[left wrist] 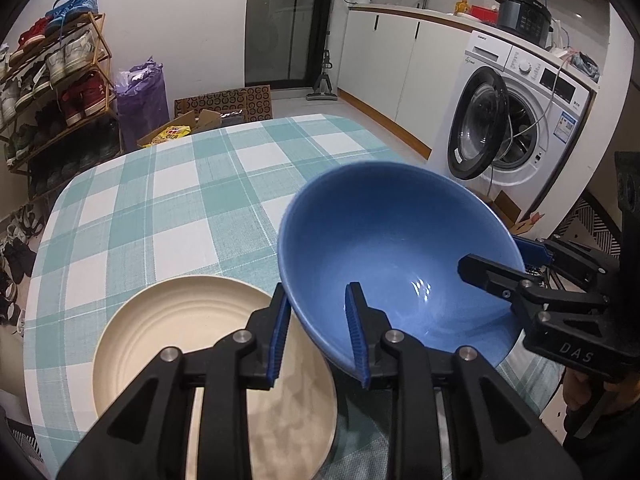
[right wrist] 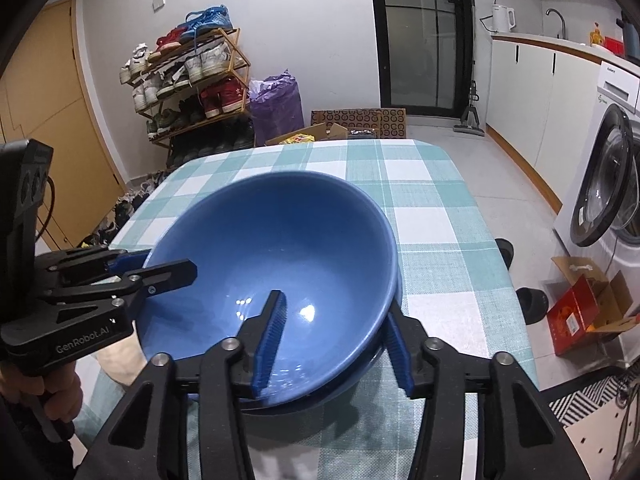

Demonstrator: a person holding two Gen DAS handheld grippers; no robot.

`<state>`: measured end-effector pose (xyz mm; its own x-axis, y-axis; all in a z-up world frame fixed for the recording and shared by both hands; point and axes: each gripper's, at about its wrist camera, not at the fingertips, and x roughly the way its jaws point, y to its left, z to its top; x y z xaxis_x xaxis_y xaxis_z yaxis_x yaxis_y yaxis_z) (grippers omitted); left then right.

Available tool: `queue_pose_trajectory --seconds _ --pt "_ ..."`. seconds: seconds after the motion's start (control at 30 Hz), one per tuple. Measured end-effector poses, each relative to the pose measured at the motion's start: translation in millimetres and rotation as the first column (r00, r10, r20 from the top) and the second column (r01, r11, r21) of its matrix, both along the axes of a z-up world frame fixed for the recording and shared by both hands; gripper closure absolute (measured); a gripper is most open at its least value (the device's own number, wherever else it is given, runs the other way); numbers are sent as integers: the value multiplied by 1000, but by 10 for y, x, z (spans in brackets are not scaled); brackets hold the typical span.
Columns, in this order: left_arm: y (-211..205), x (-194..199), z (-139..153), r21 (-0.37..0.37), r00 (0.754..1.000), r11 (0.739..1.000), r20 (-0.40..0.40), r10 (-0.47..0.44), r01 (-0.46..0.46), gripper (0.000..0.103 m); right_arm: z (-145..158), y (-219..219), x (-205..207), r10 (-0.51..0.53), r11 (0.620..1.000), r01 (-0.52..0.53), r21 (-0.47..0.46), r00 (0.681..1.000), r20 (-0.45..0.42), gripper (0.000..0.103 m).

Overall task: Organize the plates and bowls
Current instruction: 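Lower the held bowl into the other blue bowl and open both grippers, then close both grippers on the rim of the nested blue bowls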

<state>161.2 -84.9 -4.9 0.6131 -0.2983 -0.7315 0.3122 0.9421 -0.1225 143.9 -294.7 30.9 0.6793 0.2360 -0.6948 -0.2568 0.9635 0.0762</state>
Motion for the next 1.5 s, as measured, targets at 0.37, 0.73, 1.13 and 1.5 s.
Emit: queue_pose_trajectory --seconds 0.37,0.73,1.13,1.5 --pt "74 41 -40 -7 999 999 -25 40 -41 50 70 -250 5 -45 995 44 93 999 -1 21" --pt "71 71 -50 -8 997 997 -12 72 -72 1 -1 -403 73 -87 987 92 129 995 -50 3" --pt "51 206 -187 -59 994 995 -75 82 -86 0 -176 -436 183 -91 981 108 160 990 -105 1" --pt "-36 232 -205 -75 997 996 -76 32 -38 1 -272 -379 218 -45 972 76 223 989 -144 1"
